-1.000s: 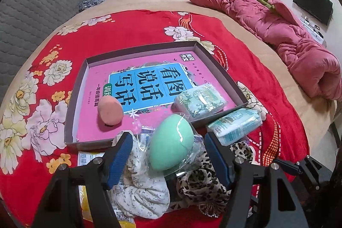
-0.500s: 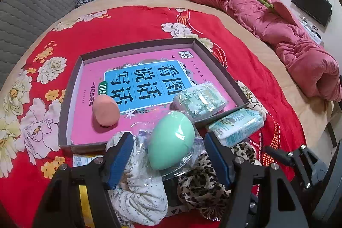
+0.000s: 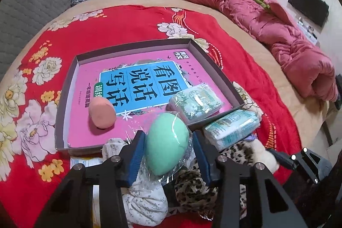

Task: Organize soft objects
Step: 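Lift the green egg sponge with the left gripper while the right grasps and lifts the white plush toy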

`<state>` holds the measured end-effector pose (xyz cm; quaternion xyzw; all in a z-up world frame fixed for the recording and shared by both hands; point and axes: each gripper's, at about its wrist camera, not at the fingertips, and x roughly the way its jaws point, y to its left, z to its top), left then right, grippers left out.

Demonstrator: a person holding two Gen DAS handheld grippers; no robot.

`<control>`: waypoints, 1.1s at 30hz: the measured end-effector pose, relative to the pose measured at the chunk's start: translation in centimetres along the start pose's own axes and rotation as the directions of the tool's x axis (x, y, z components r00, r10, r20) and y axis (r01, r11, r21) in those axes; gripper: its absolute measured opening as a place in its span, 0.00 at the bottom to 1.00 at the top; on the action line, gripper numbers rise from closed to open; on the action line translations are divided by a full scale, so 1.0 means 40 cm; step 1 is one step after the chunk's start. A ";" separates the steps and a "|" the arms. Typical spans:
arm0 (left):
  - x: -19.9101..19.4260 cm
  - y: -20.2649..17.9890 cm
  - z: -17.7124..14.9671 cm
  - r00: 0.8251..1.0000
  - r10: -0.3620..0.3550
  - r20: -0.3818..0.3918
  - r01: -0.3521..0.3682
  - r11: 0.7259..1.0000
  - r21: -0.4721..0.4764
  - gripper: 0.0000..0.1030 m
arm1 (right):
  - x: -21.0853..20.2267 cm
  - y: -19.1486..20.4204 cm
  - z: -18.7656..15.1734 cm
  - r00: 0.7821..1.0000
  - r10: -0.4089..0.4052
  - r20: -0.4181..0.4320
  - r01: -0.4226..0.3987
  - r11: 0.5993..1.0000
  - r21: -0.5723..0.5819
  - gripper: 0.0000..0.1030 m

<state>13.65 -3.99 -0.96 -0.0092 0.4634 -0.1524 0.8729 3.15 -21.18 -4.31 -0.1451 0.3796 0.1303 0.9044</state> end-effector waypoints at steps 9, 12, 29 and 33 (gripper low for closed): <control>-0.033 0.022 0.000 0.998 -0.054 0.032 0.056 0.997 -0.061 0.44 | -0.047 -0.083 0.001 0.996 0.069 0.055 -0.080 0.971 0.224 0.37; -0.051 0.022 0.002 0.997 -0.060 0.051 0.063 0.996 -0.066 0.44 | -0.064 -0.100 0.001 0.992 0.085 0.090 -0.106 0.957 0.270 0.37; -0.115 0.019 0.009 0.992 -0.079 0.103 0.088 0.992 -0.087 0.44 | -0.123 -0.119 0.015 0.974 0.078 0.215 -0.141 0.945 0.296 0.35; -0.135 0.020 0.015 0.990 -0.074 0.123 0.086 0.992 -0.090 0.44 | -0.145 -0.107 0.022 0.966 0.070 0.248 -0.140 0.952 0.274 0.34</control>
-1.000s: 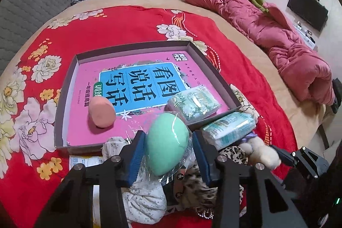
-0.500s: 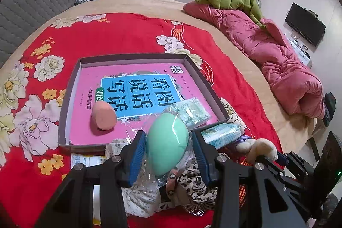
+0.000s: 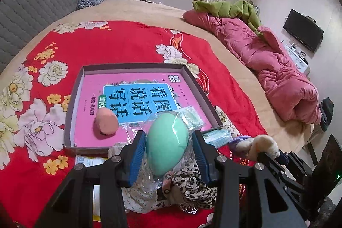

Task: Organize soft objects
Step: 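Lift the green egg sponge with the left gripper while the right grasps and lifts the white plush toy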

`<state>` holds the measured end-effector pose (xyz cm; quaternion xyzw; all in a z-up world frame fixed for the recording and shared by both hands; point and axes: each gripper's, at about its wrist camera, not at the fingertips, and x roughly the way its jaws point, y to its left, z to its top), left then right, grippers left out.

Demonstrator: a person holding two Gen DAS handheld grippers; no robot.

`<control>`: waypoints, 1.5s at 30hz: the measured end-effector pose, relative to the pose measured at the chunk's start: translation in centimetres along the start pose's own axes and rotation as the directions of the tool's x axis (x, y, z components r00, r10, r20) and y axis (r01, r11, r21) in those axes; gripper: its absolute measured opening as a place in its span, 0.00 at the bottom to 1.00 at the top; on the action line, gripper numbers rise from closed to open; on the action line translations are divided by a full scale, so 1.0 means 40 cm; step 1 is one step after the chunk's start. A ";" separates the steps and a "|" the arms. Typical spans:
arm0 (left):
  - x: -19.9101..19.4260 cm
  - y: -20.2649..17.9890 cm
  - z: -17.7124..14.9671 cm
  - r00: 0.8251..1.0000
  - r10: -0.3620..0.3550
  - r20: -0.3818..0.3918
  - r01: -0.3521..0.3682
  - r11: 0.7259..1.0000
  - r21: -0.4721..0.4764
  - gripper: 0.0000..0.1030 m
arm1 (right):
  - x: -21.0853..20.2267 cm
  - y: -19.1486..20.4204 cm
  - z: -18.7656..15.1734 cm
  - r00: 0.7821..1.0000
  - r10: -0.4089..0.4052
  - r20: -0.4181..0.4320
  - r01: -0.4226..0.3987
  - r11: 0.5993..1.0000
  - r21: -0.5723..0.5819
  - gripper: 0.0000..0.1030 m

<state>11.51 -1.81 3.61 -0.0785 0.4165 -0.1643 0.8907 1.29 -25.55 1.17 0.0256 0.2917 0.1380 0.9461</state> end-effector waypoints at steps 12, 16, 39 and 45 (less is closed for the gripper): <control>-0.044 0.012 0.000 0.999 0.013 0.037 -0.013 1.000 -0.010 0.44 | -0.028 0.030 0.033 0.998 0.019 0.061 -0.017 0.999 -0.031 0.33; -0.052 0.025 -0.002 0.999 0.020 0.039 -0.019 1.000 -0.024 0.44 | -0.038 0.038 0.043 0.997 0.022 0.079 -0.020 0.999 -0.036 0.33; -0.085 0.108 0.007 0.995 0.060 0.084 -0.053 0.995 -0.082 0.44 | -0.008 0.069 0.120 0.989 0.033 0.147 -0.025 0.998 -0.060 0.33; -0.080 0.133 0.015 0.993 0.073 0.091 -0.064 0.993 -0.102 0.44 | 0.004 0.078 0.133 0.987 0.047 0.156 -0.037 0.997 -0.070 0.33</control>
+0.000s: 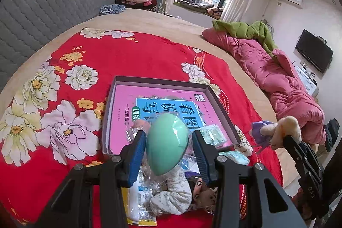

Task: Organize soft objects
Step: 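Carry the green egg sponge with the left gripper while the right carries the plush toy over the tray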

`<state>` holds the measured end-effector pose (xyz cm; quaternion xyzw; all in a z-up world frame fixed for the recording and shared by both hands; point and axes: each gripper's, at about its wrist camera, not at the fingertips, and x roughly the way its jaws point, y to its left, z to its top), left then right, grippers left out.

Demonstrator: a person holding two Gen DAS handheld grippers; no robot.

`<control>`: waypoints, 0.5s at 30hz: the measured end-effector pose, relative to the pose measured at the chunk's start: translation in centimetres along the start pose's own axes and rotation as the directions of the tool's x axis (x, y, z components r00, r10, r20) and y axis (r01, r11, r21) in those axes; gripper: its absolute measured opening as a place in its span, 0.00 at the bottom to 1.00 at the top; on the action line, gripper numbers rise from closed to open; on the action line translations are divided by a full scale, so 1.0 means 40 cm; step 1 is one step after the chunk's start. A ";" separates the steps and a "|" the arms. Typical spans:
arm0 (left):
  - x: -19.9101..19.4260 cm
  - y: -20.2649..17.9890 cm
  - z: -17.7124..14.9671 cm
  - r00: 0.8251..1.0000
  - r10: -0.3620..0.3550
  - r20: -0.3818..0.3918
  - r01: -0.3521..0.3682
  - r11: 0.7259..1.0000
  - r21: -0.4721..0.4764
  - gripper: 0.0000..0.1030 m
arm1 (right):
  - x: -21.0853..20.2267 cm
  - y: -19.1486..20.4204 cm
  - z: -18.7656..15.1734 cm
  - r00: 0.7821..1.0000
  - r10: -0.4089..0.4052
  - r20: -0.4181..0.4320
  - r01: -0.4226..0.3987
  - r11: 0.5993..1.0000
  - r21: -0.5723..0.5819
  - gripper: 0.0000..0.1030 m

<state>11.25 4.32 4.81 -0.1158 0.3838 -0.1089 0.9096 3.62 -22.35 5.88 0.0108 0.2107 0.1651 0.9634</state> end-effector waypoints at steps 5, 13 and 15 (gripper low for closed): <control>0.013 0.034 0.017 1.000 0.017 0.010 -0.016 0.999 -0.031 0.44 | 0.023 -0.003 0.006 1.000 0.006 0.005 -0.006 1.000 0.003 0.33; 0.055 0.078 0.021 0.999 0.053 -0.003 -0.053 0.997 -0.054 0.44 | 0.071 -0.007 0.014 1.000 0.007 0.010 -0.007 1.000 0.005 0.34; 0.070 0.089 0.018 0.998 0.063 -0.014 -0.064 0.996 -0.057 0.44 | 0.082 -0.010 0.015 1.000 0.004 0.012 -0.004 1.000 0.006 0.34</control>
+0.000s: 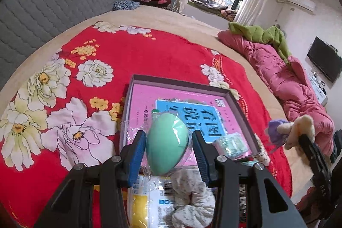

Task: Organize soft objects
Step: 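Carry the green egg sponge with the left gripper while the right carries the plush toy over the tray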

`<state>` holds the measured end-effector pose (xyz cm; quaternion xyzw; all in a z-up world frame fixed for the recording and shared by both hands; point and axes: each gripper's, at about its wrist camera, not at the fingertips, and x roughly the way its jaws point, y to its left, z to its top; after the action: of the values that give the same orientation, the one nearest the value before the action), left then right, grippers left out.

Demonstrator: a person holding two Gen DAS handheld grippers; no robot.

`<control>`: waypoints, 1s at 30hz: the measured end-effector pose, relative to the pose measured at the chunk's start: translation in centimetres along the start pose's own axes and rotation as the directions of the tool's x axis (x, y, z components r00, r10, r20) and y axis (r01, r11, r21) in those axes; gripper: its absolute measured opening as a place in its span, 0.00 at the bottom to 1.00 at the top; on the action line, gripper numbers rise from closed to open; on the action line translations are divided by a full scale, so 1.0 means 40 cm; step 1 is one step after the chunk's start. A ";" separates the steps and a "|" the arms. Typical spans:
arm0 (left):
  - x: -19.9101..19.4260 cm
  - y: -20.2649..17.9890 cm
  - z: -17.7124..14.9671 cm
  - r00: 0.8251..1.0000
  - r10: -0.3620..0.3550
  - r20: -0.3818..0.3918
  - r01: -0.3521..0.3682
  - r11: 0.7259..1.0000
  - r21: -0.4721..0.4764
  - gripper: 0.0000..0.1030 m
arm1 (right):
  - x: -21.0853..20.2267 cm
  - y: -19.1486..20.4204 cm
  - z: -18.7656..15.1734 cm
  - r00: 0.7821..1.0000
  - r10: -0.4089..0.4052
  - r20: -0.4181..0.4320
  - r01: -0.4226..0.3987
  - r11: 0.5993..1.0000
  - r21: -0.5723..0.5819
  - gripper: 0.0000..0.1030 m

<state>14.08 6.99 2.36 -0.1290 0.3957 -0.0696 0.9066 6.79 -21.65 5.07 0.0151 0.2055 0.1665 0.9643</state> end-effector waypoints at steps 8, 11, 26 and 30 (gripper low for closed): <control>0.059 0.019 -0.007 0.999 0.031 -0.028 -0.031 0.999 0.008 0.44 | 0.038 -0.026 -0.001 1.000 0.004 0.000 -0.004 1.000 0.017 0.34; 0.079 0.021 -0.006 0.998 0.043 -0.036 -0.042 0.999 0.014 0.44 | 0.053 -0.037 -0.007 1.000 0.002 -0.009 -0.002 1.000 0.019 0.34; 0.147 0.036 -0.023 0.992 0.104 -0.067 -0.102 0.994 0.027 0.44 | 0.093 -0.067 -0.009 1.000 0.001 -0.012 0.000 0.999 0.045 0.34; 0.161 0.029 -0.028 0.991 0.107 -0.079 -0.105 0.994 0.035 0.44 | 0.105 -0.073 -0.006 1.000 -0.002 -0.008 0.002 0.999 0.043 0.34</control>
<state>17.64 6.44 -3.21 -0.0911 0.4374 -0.0324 0.8940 11.22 -23.03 2.91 0.0347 0.2130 0.1613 0.9630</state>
